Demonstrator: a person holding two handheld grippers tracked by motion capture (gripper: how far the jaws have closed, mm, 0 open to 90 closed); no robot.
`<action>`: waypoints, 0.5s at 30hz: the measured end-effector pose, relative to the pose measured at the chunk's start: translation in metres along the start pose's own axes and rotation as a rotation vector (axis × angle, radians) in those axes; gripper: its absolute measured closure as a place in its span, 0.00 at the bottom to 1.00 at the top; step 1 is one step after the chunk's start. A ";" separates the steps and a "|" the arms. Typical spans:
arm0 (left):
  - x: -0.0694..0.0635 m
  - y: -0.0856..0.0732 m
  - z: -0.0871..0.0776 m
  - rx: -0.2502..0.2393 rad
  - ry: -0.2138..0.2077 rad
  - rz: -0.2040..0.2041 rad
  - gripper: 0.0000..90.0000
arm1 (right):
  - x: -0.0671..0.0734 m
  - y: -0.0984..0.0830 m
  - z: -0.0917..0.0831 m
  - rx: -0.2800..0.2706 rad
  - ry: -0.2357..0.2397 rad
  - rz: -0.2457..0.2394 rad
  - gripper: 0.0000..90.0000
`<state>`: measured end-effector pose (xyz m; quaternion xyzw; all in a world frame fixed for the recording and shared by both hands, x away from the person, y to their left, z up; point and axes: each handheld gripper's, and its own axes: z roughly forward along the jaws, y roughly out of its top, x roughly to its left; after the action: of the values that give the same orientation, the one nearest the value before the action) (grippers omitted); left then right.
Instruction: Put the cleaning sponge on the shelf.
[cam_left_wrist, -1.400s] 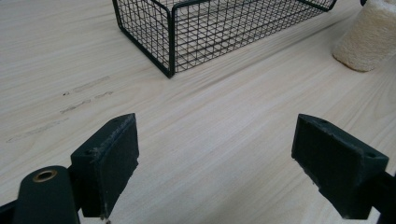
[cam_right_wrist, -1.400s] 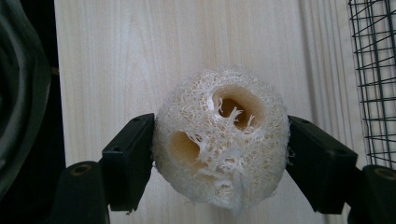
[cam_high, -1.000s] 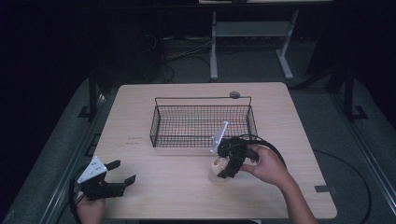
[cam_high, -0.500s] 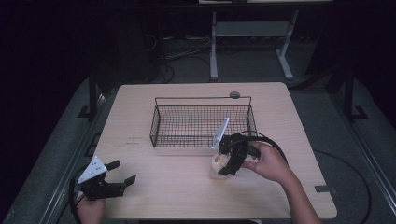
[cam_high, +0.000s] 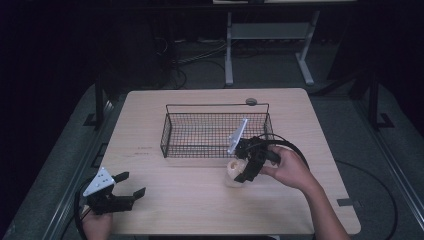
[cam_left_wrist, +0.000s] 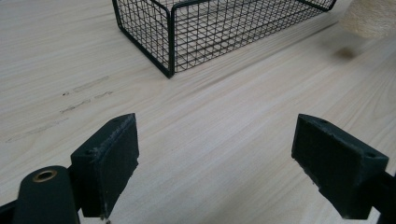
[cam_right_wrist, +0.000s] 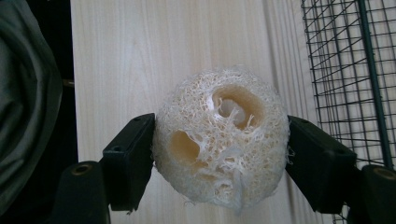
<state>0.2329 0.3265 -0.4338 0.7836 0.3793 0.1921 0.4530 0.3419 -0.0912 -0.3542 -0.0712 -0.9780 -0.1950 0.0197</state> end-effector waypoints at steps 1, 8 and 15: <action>0.000 0.000 0.000 0.000 0.000 0.000 0.15 | -0.001 0.000 -0.001 0.000 0.000 0.000 0.31; 0.000 0.000 0.000 -0.001 0.000 -0.002 0.15 | -0.005 0.003 -0.007 -0.012 0.000 0.009 0.31; 0.000 0.000 0.000 -0.003 0.000 -0.003 0.15 | -0.010 0.001 -0.008 -0.014 0.020 0.021 0.31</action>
<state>0.2329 0.3270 -0.4339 0.7824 0.3802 0.1921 0.4542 0.3524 -0.0947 -0.3477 -0.0795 -0.9756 -0.2024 0.0308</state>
